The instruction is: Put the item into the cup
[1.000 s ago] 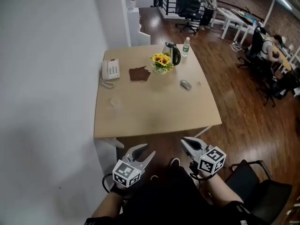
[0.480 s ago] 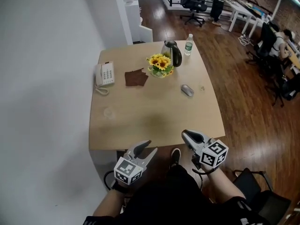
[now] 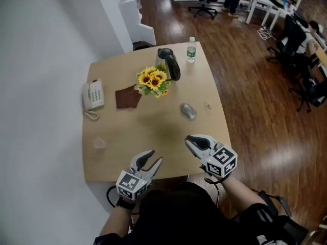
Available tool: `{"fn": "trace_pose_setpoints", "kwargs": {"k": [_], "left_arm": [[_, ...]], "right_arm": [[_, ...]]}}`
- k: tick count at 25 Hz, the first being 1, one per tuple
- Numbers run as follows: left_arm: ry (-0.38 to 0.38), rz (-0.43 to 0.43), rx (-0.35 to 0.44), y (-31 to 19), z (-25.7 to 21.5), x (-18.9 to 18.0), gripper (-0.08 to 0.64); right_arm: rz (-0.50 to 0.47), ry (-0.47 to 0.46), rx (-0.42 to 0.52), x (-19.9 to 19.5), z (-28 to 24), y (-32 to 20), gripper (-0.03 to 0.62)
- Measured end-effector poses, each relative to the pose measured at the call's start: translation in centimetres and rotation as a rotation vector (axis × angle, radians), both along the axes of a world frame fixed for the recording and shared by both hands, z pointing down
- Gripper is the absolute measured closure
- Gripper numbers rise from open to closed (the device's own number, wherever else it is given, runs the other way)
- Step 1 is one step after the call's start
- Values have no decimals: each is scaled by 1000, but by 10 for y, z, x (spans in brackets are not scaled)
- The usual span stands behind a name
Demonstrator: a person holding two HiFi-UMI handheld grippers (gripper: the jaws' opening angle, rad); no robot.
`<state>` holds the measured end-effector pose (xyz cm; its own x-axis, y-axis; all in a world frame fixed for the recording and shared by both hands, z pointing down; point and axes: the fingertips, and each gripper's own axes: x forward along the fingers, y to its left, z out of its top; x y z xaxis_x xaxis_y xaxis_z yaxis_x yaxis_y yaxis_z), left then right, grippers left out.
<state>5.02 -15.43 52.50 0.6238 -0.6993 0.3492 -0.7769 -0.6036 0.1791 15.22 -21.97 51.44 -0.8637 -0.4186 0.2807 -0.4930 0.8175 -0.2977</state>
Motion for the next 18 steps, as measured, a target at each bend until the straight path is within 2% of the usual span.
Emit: {"fn": "trace_pose_setpoints", "kwargs": {"k": [6,9,11,14,18], "left_arm": [[-10,-10,-33,-46,1,16,411],[-7,1,-32,-65,9,20,408],[-10,16,-29,-72,19,20,406],[-4,29,-44,-83,25,22,405],[-14,38,-51,-92,33,24,405]], "right_arm": [[22,37,6,21,7,-57,543],[45,92,23,31,20,-86,541],[63,167,47,39,34,-104,535],[104,341,75,62,67,-138,518],[167,567,13,99,129,-183,495]]}}
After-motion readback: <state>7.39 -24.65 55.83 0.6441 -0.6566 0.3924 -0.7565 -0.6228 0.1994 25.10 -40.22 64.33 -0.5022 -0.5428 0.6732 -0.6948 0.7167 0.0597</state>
